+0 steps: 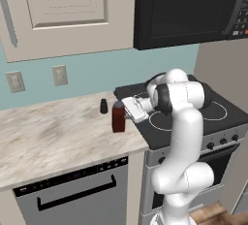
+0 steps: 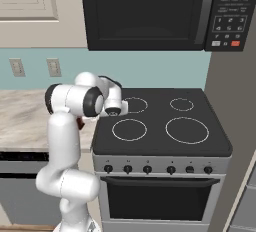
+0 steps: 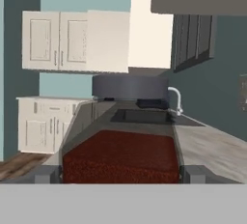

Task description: Collect the paprika, ketchup, and shaker from the cabinet and place them next to the stove.

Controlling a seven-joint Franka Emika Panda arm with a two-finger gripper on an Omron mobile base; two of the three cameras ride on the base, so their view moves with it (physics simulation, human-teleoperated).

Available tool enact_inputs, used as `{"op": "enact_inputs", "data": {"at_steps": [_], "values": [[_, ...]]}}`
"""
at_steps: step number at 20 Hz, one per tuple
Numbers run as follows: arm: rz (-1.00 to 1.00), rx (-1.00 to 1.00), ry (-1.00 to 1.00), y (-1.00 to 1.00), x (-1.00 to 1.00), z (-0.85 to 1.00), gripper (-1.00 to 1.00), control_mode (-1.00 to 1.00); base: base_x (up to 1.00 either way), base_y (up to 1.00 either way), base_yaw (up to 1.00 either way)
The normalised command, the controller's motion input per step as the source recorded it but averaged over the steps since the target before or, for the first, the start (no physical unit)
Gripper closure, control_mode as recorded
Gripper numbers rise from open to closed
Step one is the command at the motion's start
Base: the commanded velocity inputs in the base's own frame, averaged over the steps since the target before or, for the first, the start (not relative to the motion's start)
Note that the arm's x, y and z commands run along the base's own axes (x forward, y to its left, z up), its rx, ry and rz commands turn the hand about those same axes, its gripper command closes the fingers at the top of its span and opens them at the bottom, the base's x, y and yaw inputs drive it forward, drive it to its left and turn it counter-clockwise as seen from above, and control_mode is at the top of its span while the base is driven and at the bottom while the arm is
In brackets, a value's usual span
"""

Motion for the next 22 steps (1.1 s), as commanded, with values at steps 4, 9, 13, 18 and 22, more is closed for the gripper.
{"op": "enact_inputs", "data": {"at_steps": [4,9,13,18,22], "values": [[0.0,0.0,0.0,0.0,0.29,-0.14,1.0,-1.0,0.0,0.0,0.0],[0.0,0.0,0.0,0.0,0.29,-0.21,1.0,-1.0,0.0,0.0,0.0],[0.0,0.0,0.0,0.06,0.05,-0.29,1.0,-1.0,0.0,0.0,0.0],[0.0,0.0,0.0,0.11,0.0,-0.3,1.0,-1.0,0.0,0.0,0.0],[0.0,0.0,-0.02,0.11,0.0,-0.26,-1.0,-1.0,0.0,0.0,0.0]]}}
